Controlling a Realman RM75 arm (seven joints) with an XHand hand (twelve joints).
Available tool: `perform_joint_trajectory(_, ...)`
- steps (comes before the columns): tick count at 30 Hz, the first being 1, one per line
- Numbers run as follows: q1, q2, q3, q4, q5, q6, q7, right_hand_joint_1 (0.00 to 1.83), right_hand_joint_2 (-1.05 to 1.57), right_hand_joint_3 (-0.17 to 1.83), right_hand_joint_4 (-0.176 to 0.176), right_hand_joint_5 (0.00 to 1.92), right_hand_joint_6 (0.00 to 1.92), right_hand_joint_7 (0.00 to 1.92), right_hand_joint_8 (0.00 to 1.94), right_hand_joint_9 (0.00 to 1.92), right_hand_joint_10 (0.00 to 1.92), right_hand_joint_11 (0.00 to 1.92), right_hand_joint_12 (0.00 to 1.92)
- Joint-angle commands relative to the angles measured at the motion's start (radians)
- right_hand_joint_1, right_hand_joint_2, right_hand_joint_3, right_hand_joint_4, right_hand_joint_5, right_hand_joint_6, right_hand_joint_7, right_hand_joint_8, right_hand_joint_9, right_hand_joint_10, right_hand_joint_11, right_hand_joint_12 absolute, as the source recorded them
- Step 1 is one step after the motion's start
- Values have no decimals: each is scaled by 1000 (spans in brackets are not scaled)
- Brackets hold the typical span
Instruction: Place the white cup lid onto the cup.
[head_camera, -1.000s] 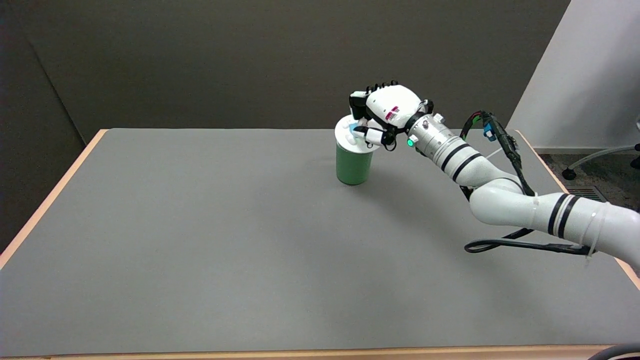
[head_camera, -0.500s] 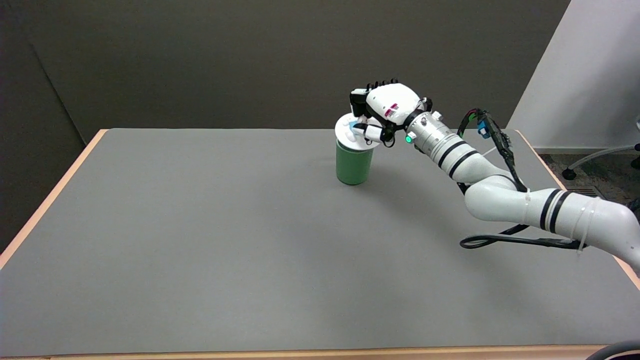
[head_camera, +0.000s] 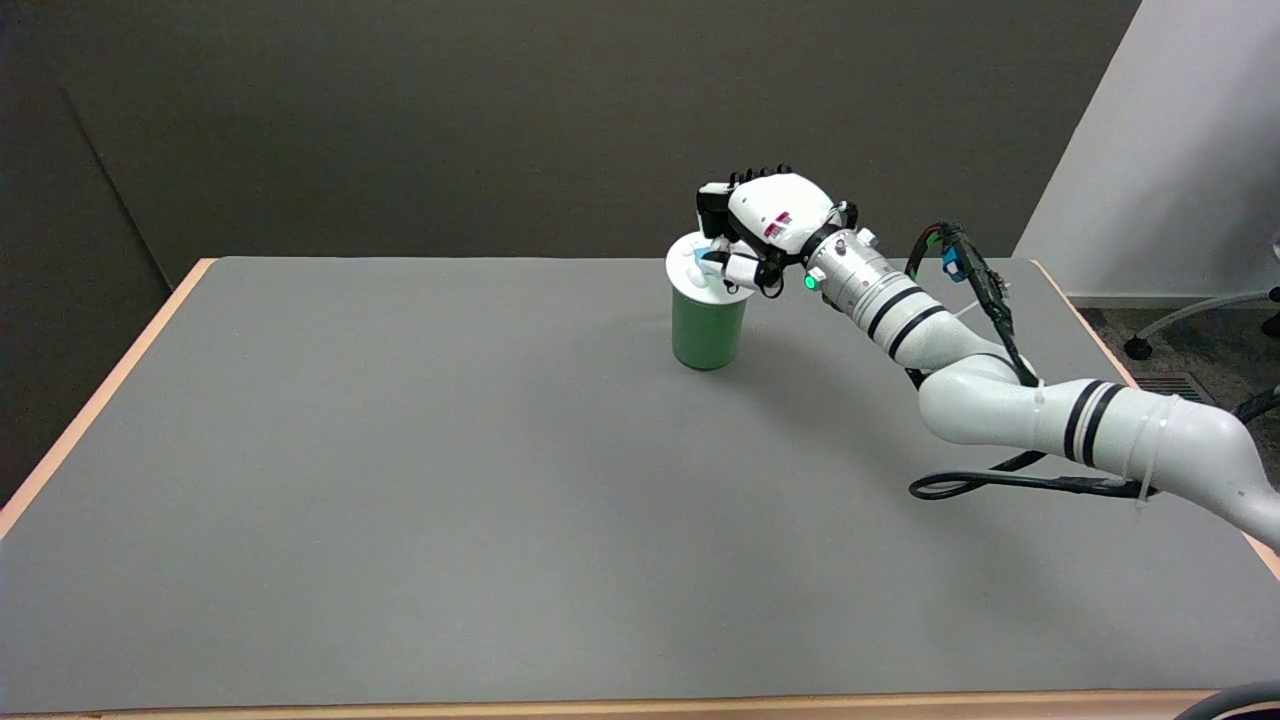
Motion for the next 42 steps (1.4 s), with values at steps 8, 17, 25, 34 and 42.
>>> perform_joint_trajectory(8, 26, -68, -25, 113, -2, 34, 21, 1170, 1194, 151, -111, 554, 1636, 856, 1197, 880, 732, 655, 1186)
perform_joint_trajectory(17, 35, -71, -44, 133, -2, 35, 21, 1170, 1197, 143, -111, 554, 1636, 855, 1197, 881, 730, 659, 1177)
perform_joint_trajectory(25, 35, -70, -43, 130, -2, 32, 21, 1173, 1202, 123, -111, 562, 1627, 863, 1179, 882, 732, 671, 1155)
perform_joint_trajectory(34, 39, -54, -30, 101, -26, 27, 21, 1175, 1189, 145, -111, 567, 1621, 869, 1178, 891, 727, 675, 1157)
perform_joint_trajectory(42, 41, -31, -29, 57, -26, 23, 21, 1176, 1168, 171, -102, 591, 1609, 879, 1152, 902, 719, 673, 1162)
